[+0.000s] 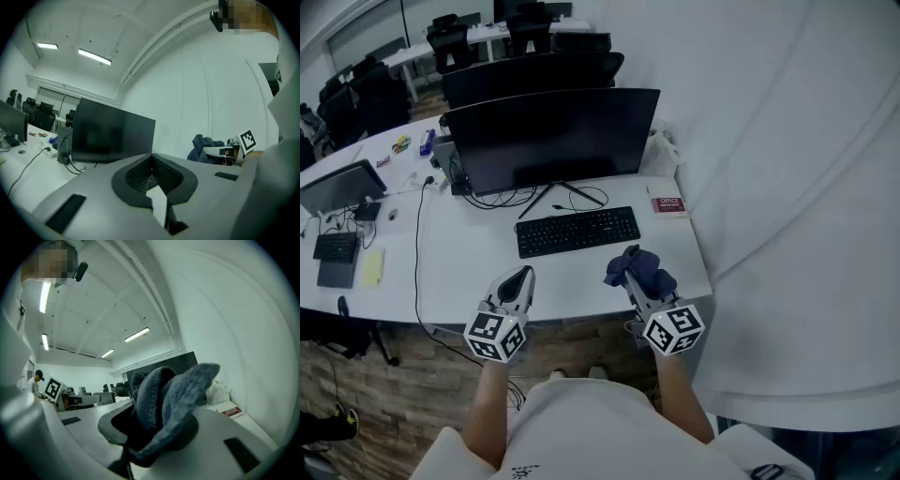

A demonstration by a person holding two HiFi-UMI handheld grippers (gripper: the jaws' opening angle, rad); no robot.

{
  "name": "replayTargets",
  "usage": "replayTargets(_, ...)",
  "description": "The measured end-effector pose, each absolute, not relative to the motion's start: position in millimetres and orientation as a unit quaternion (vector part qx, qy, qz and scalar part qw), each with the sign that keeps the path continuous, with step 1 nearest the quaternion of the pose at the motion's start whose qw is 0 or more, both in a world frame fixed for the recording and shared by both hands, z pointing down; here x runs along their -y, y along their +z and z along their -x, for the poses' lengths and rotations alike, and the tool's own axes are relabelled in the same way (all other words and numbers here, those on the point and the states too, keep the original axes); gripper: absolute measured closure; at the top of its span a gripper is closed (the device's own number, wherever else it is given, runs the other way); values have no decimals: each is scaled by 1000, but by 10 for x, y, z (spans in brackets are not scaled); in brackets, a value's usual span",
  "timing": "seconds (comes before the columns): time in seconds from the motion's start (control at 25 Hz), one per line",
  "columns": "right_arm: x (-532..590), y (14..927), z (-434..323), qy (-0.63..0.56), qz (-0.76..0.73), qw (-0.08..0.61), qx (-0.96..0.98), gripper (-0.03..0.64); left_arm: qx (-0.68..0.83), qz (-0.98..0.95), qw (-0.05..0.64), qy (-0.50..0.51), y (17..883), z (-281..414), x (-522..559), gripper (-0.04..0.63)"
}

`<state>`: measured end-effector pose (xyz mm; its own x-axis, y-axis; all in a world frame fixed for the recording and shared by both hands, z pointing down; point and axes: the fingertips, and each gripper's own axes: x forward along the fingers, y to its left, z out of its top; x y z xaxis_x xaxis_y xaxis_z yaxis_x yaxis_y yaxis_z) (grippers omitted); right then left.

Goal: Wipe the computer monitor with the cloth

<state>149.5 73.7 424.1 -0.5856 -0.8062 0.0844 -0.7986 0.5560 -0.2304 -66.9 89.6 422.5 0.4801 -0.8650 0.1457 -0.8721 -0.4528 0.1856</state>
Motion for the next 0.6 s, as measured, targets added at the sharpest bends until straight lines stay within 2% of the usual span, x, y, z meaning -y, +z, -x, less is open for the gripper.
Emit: replayTargets(0.6,-798,4245,-1345,-133,460,19,-878,503,497,-859,120,7,4217,790,-913,584)
